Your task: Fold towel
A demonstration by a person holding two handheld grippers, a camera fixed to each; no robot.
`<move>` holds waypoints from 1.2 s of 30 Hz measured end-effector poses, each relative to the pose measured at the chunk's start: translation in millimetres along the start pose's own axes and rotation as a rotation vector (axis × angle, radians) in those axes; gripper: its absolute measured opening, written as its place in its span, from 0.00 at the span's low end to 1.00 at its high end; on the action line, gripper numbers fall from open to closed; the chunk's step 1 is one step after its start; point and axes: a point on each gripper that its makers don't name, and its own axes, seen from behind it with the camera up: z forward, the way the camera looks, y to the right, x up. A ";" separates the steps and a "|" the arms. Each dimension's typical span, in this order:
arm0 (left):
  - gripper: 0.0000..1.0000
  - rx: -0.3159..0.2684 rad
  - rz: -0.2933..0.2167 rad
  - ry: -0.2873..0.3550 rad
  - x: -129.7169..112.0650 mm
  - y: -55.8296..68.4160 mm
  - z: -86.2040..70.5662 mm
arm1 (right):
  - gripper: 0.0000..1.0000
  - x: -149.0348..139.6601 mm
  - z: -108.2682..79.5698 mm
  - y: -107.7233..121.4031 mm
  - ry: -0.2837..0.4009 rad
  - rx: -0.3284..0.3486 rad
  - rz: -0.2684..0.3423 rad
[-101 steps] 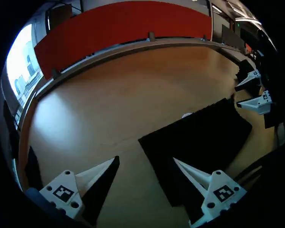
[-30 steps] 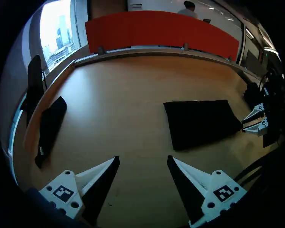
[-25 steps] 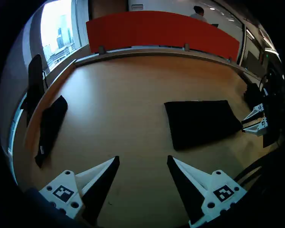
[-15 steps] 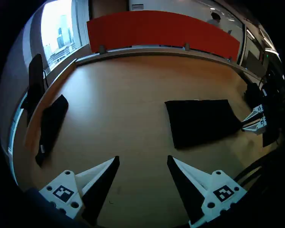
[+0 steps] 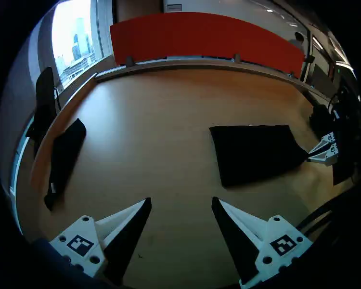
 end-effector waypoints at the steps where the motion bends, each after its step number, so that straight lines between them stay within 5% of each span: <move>1: 0.93 -0.001 0.000 0.000 0.4 -0.1 0.2 | 0.06 2.2 -0.9 0.0 0.003 -0.002 -0.001; 25: 0.93 -0.012 -0.013 0.026 11.9 1.0 -2.1 | 0.06 112.1 -61.4 12.4 0.180 -0.081 -0.146; 36: 0.93 -0.015 -0.025 0.038 17.4 1.6 -4.7 | 0.06 133.6 -93.7 30.4 0.218 -0.138 -0.187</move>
